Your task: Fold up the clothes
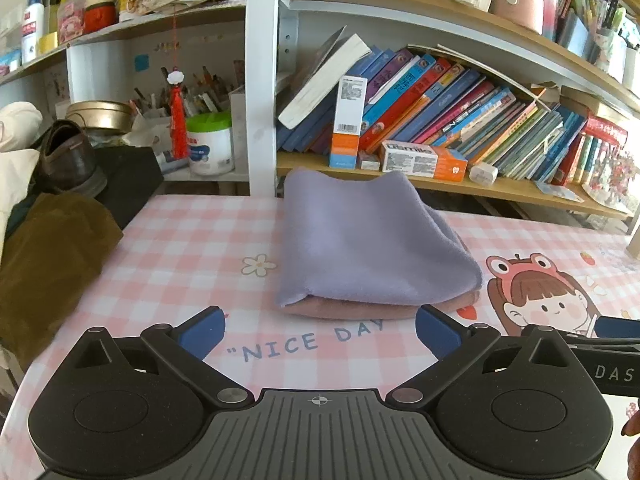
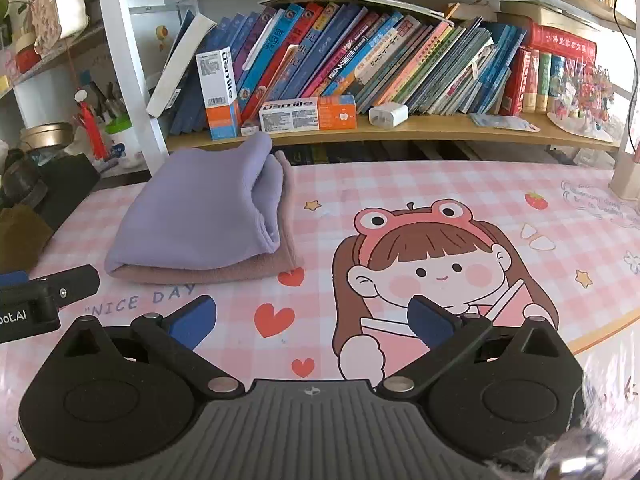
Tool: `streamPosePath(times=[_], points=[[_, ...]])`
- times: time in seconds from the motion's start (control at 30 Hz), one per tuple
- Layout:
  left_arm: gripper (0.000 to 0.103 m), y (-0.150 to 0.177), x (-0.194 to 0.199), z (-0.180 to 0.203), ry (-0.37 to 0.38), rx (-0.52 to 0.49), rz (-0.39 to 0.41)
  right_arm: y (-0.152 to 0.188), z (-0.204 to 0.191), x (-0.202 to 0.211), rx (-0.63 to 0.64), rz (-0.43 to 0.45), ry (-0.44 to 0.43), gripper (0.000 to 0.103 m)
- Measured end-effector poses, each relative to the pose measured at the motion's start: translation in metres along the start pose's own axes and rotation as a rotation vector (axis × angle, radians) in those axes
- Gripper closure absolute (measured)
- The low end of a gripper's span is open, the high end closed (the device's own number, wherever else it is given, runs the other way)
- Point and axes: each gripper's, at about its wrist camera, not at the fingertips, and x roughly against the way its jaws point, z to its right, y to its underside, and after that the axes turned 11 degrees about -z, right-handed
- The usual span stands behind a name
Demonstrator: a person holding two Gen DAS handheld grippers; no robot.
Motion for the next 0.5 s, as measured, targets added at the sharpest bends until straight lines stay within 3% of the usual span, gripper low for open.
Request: streamPosePath(times=[0.5], points=[[0.000,0.0022,-0.0060,-0.0004,-0.005,-0.011,-0.025,-0.0008,-0.0040,-0.0023,0.015,-0.014,0.003,0.000]])
